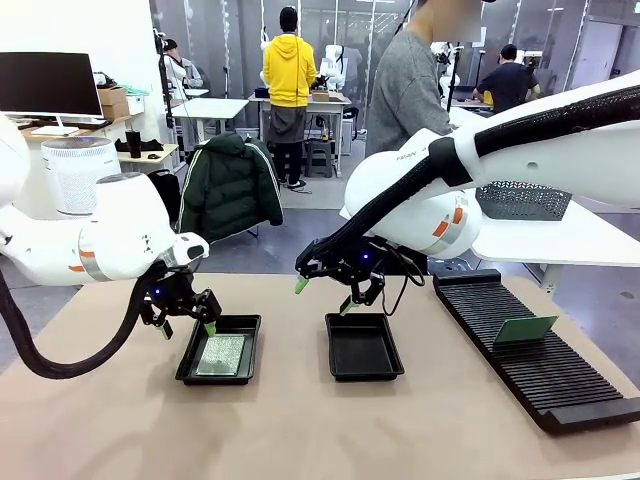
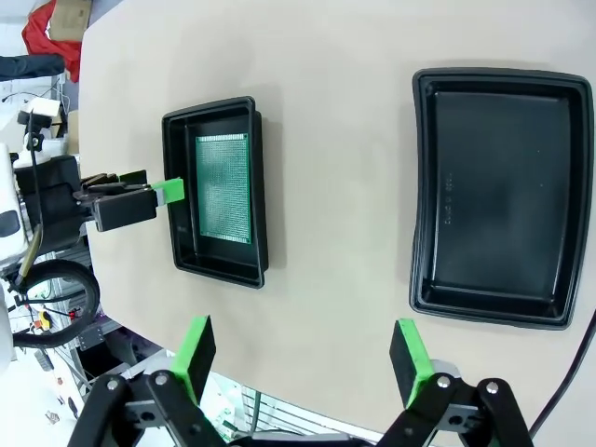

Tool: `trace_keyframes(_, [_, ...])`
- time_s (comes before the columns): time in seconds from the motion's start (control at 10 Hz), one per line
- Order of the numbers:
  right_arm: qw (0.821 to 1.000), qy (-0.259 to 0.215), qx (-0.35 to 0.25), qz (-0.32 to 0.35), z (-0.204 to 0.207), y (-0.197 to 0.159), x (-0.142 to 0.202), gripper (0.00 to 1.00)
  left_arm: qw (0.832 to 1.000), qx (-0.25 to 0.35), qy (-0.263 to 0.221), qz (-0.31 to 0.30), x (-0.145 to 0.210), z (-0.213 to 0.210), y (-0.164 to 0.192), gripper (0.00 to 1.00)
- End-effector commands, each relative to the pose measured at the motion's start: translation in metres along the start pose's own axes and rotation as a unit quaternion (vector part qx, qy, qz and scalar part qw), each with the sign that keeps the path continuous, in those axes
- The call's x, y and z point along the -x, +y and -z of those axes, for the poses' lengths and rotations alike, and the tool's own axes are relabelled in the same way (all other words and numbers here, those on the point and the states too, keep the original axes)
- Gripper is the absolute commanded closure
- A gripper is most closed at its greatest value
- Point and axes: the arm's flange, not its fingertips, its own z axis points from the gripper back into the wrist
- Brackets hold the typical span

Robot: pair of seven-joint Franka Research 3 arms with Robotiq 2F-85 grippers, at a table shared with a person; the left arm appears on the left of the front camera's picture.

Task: Inspect and transfer BCBs to ESD trays.
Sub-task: Pick up the ESD tray and place it on the left side of the table.

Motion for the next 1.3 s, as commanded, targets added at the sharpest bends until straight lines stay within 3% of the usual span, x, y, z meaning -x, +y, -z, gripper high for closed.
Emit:
trace_keyframes(0.0, [1.000,0.014,-0.016,-0.010,0.000,-0.014,0.002,0.00,1.000,-0.031,0.001,-0.004,-0.004,0.007,-0.009,0.00])
trace_keyframes(0.5, [1.000,0.017,-0.017,-0.016,0.005,-0.021,0.002,0.00,0.999,-0.044,-0.011,-0.024,-0.005,0.012,-0.014,0.00])
trace_keyframes(0.6, [1.000,0.006,-0.004,-0.005,0.003,-0.004,0.001,0.00,0.999,-0.035,0.001,-0.003,-0.001,0.008,-0.007,0.00])
trace_keyframes(0.9, [1.000,0.006,-0.004,-0.005,0.003,-0.004,0.001,0.00,0.999,-0.035,0.000,-0.009,-0.002,0.008,-0.008,0.00])
trace_keyframes(1.0, [1.000,0.006,-0.004,-0.005,0.003,-0.004,0.001,0.00,0.997,-0.074,0.004,-0.017,-0.002,0.010,-0.009,0.00])
trace_keyframes(1.2, [1.000,0.006,-0.004,-0.005,0.003,-0.004,0.001,0.00,0.996,-0.087,0.012,-0.020,-0.003,0.021,-0.012,0.00])
